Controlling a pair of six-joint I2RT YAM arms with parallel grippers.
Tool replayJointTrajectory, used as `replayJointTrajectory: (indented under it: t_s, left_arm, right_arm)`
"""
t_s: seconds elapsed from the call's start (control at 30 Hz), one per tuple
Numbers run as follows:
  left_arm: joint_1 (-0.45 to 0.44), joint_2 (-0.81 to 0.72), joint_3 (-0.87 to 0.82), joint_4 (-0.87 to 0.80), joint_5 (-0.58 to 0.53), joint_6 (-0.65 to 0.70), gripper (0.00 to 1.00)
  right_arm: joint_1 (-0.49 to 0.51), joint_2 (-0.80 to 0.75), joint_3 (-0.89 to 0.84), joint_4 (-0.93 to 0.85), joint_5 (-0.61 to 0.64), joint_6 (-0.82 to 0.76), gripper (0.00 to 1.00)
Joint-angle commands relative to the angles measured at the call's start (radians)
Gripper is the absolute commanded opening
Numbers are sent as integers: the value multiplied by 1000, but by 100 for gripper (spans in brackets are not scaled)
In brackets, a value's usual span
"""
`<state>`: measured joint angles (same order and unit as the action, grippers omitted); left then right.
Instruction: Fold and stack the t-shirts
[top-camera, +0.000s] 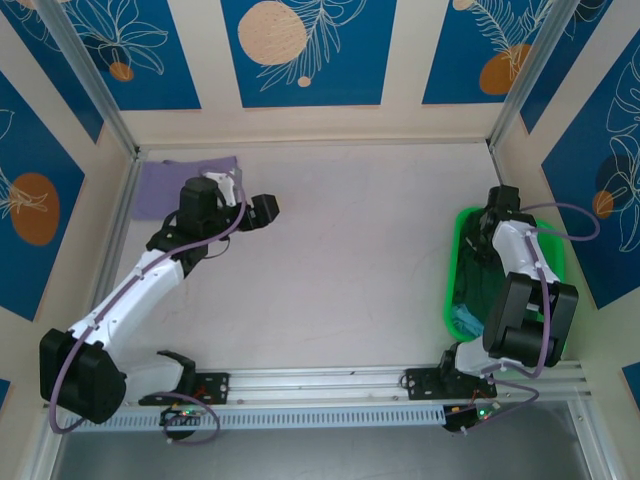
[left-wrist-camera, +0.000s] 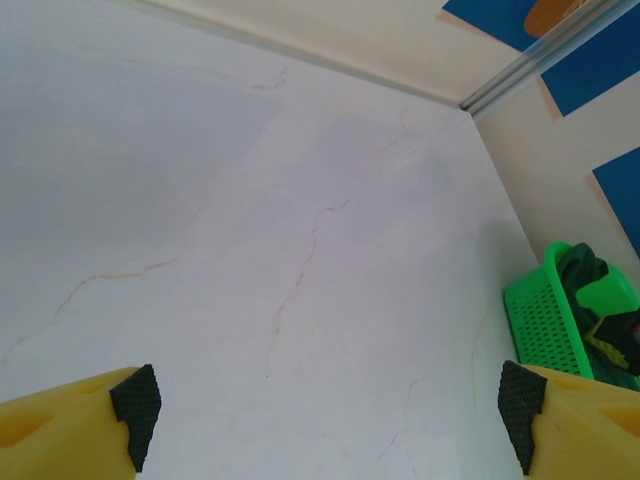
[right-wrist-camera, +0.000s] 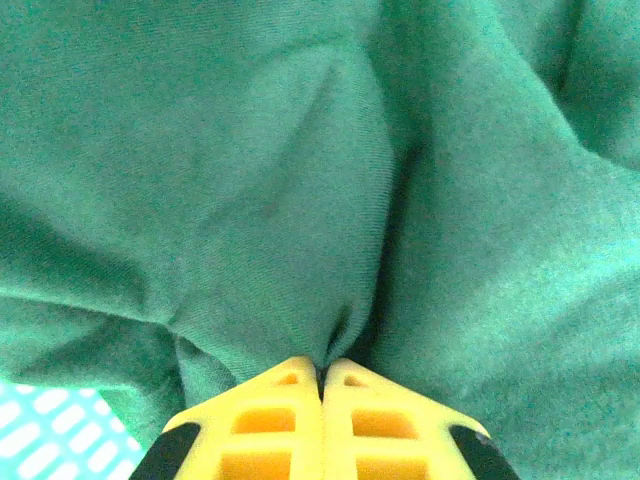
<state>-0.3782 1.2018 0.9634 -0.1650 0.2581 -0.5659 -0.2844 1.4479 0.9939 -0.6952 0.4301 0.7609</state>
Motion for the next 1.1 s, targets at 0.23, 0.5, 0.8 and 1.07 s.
replayJointTrajectory:
  t_s: [0.23, 0.5, 0.8, 1.07]
  left_arm:
    - [-13, -16, 31, -8, 28, 14, 89]
    - [-14, -48, 14, 28, 34, 22, 89]
    - [-15, -120, 2, -4, -121, 58, 91]
    - [-13, -269, -37, -100, -563, 69, 99]
  right_arm:
    - [141, -192, 105, -9, -58, -67, 0]
    - [406, -182, 562, -73, 137, -255, 0]
    - [753, -48, 1122, -187, 61, -435, 0]
    - [853, -75, 972, -145, -246, -309, 0]
